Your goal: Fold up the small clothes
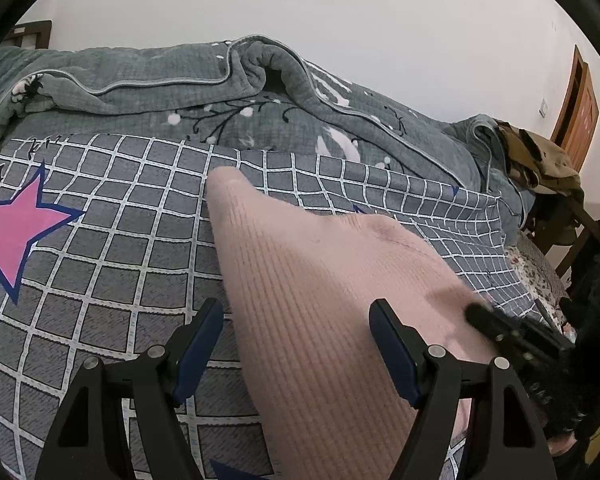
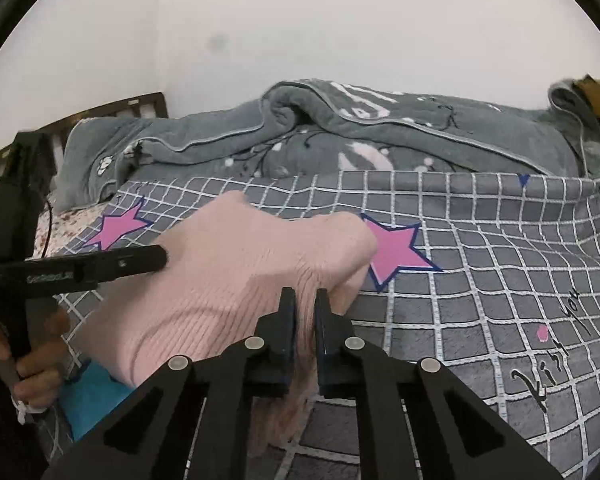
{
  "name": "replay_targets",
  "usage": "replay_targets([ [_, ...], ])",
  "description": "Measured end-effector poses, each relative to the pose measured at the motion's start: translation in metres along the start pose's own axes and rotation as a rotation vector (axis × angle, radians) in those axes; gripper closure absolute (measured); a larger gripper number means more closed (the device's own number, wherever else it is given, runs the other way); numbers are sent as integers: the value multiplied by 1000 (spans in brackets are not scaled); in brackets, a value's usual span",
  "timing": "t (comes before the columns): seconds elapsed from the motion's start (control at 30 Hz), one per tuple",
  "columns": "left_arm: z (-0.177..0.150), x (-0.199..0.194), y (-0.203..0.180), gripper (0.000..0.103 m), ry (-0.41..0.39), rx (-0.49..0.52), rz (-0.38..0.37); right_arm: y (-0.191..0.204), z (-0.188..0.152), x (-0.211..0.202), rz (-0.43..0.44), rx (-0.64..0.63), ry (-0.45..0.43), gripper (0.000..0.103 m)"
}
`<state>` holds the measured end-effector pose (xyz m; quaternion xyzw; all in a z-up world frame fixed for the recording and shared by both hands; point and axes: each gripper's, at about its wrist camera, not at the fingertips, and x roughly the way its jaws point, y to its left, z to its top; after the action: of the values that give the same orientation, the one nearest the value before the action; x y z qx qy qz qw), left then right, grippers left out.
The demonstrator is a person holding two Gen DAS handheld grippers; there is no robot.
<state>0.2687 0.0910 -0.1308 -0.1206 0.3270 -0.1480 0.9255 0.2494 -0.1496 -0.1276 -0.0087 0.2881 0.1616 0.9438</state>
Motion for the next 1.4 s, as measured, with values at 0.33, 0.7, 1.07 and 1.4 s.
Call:
replay_targets([
  [0.33,-2,1,-3,29,6,14,54,6,-5,12,-35,-28,51,89],
  [0.7,13,3,-7,29,-27,35,109,6,14,28,-27,53,24,71],
  [1.07,29,17,13,29,-1,-6,98,-10,6,40,-14,145,66,88],
  [1.4,41,44,22,30,24,-24,109,-19,32,56,-4,124,90,65],
])
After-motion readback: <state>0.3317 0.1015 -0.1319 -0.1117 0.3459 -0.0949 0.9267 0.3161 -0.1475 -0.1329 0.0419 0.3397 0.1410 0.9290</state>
